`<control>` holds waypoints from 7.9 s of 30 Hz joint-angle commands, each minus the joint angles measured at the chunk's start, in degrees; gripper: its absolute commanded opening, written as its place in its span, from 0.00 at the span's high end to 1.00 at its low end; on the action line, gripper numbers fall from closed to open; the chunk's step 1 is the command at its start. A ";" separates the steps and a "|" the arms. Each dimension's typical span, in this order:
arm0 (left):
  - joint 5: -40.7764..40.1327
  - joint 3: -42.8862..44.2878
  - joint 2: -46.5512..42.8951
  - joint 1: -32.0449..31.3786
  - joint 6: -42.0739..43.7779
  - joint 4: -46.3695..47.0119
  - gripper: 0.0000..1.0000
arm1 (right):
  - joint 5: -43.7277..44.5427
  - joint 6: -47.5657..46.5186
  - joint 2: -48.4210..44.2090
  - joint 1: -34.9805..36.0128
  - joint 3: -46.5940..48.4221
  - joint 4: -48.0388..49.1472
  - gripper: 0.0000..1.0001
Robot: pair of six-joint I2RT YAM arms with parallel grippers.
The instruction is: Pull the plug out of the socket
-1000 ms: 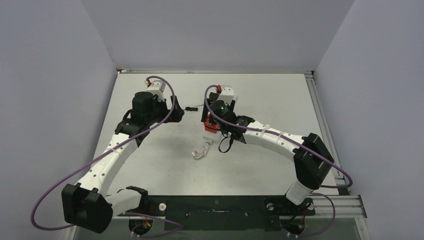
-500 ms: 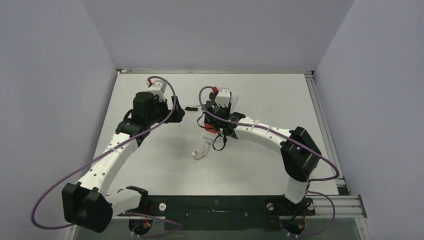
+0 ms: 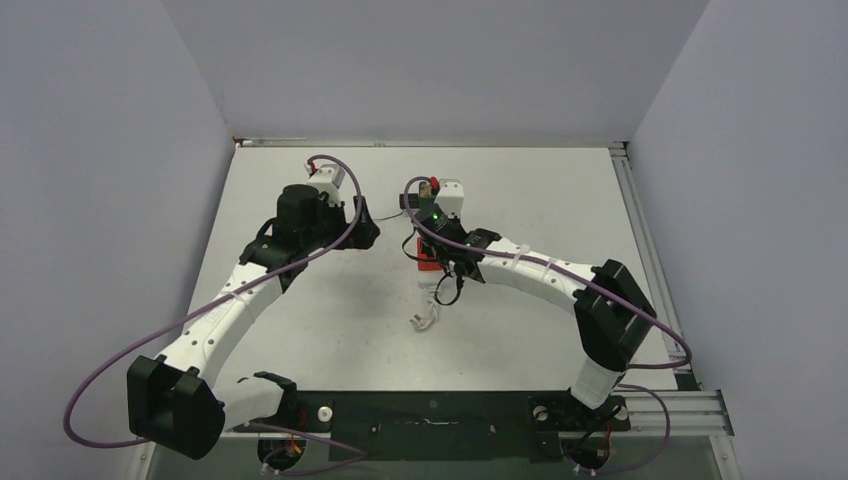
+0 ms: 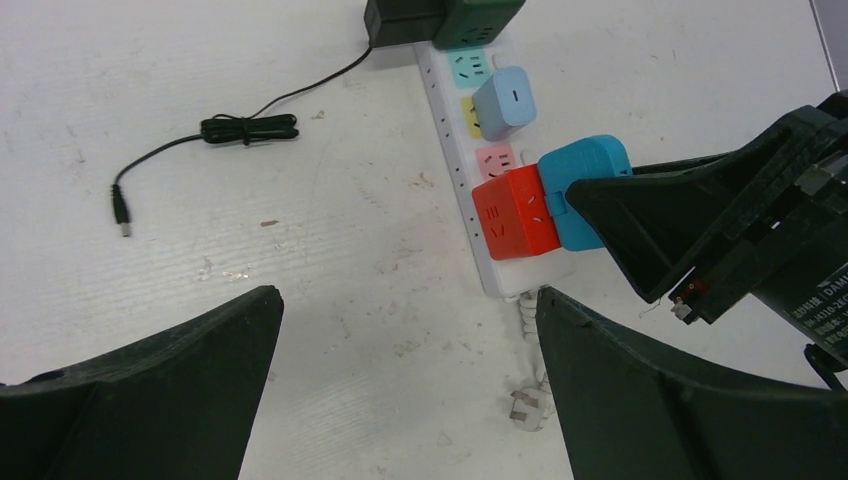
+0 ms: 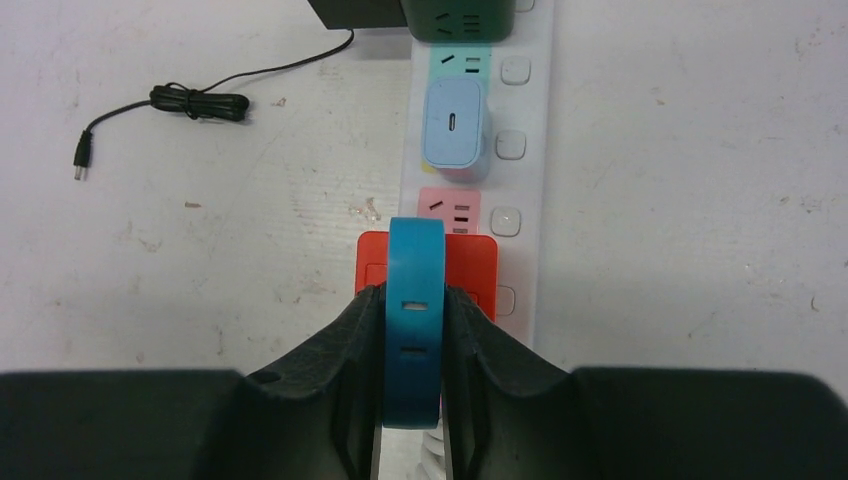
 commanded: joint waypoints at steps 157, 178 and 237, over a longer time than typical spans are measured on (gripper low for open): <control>11.06 -7.30 16.61 -23.22 -18.03 27.69 0.33 | -9.31 -10.24 -42.63 -19.16 -33.33 4.86 0.95; 8.16 -8.47 6.24 -15.64 -17.13 25.33 0.20 | -32.73 -3.52 -31.16 -33.68 -45.51 19.77 0.86; 12.52 -5.74 13.27 -11.67 -20.08 20.98 0.16 | -2.42 -11.24 -30.15 2.08 -29.42 2.29 0.10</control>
